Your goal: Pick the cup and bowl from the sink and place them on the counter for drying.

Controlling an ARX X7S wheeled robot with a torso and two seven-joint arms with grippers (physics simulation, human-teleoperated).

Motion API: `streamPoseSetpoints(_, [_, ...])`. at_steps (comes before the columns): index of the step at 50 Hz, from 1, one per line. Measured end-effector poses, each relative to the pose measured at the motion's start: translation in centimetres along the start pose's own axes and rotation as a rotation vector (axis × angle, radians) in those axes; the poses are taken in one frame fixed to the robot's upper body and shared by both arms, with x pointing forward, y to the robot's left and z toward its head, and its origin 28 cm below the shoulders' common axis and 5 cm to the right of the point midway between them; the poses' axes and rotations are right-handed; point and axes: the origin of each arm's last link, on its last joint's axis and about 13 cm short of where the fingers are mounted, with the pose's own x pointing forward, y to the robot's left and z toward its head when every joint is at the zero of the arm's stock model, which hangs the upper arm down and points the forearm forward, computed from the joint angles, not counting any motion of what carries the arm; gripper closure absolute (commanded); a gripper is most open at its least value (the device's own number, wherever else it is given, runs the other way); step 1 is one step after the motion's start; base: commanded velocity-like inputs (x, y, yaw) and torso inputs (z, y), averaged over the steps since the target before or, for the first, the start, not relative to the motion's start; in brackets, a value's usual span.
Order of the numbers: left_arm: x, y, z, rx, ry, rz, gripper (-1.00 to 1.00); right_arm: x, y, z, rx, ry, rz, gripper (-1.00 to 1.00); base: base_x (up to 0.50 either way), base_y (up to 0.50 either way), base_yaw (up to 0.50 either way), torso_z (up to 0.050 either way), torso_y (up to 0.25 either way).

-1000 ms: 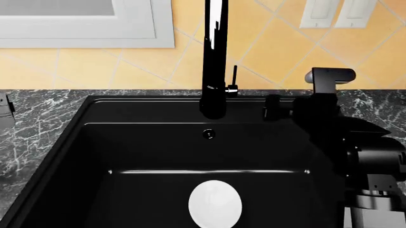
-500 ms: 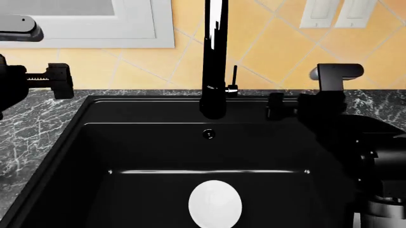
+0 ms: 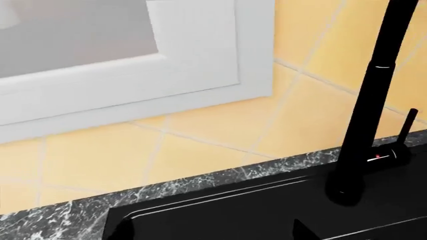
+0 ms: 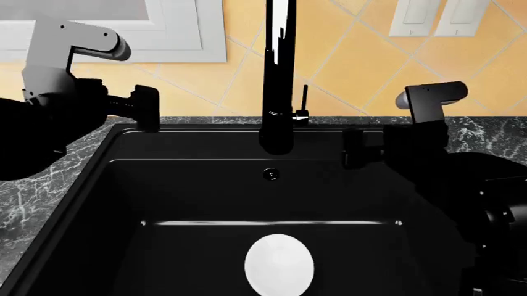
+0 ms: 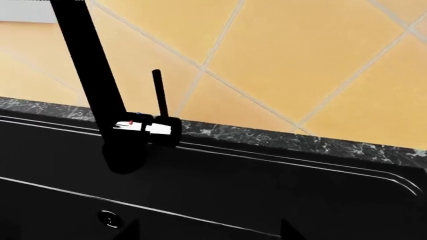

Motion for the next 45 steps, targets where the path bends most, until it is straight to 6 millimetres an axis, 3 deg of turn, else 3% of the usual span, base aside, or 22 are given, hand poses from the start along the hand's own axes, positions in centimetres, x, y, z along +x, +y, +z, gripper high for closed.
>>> streamPoseSetpoints(19, [0.6,-1.3,-1.5,0.003,0.017,-0.068,-1.0,-1.0,0.5,-0.1,-0.06,0.084,0.086,-1.0,0.0,0.0,0.0,0.0,0.0])
streamPoseSetpoints(45, [0.7,-1.4,-2.4,-0.007,0.019,-0.062,-1.0,-0.3,1.8,-3.2,-0.138,0.343,0.253,-1.0,0.0,0.0,0.0,0.0,0.0])
